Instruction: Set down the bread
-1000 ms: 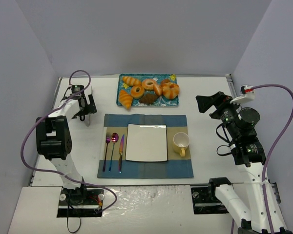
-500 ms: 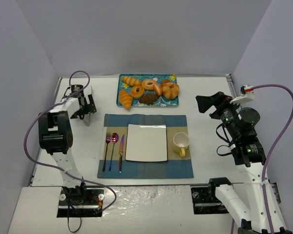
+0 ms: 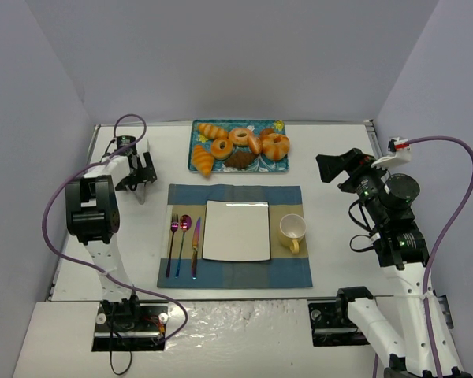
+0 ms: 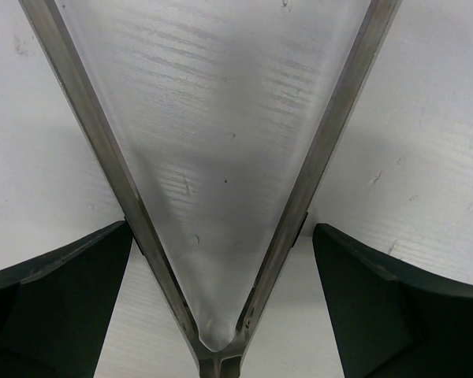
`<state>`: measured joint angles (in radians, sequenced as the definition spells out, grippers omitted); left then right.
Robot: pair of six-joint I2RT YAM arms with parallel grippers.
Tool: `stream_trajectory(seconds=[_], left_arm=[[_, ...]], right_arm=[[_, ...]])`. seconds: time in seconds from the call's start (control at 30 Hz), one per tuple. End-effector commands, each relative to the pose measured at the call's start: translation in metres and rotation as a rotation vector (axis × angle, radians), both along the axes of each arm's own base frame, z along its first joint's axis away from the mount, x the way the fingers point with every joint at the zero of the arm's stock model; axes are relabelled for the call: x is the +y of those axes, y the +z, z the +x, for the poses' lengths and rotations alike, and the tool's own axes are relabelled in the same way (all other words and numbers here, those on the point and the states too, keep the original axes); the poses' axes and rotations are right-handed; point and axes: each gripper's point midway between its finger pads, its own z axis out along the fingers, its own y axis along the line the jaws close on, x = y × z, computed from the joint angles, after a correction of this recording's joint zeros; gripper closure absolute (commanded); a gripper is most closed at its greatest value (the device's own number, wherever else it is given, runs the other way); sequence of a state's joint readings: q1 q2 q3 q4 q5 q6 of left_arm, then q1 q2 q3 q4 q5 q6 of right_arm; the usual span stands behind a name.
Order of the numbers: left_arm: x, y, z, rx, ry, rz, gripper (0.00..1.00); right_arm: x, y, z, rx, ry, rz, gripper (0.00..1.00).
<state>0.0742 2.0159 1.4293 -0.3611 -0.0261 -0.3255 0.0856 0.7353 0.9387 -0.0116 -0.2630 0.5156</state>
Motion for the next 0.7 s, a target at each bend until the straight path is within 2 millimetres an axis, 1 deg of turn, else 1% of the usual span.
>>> stream_trajectory(seconds=[0.0,0.23,0.53,0.67], left_arm=[[0.009,0.033,0.023,-0.098,0.026,0.011,0.03],[0.012,0.029,0.025,-0.087,0.029,0.016,0.03],[0.014,0.023,0.021,-0.069,0.031,0.012,0.03],[0.015,0.020,0.019,-0.064,0.035,0.002,0.06]], right_arm=[[0.001,0.021,0.000,-0.086,0.012,-0.005,0.00],[0.001,0.020,0.000,-0.084,0.013,-0.004,0.00],[0.001,0.016,0.000,-0.076,0.013,0.000,0.00],[0.001,0.016,-0.001,-0.077,0.013,0.000,0.00]])
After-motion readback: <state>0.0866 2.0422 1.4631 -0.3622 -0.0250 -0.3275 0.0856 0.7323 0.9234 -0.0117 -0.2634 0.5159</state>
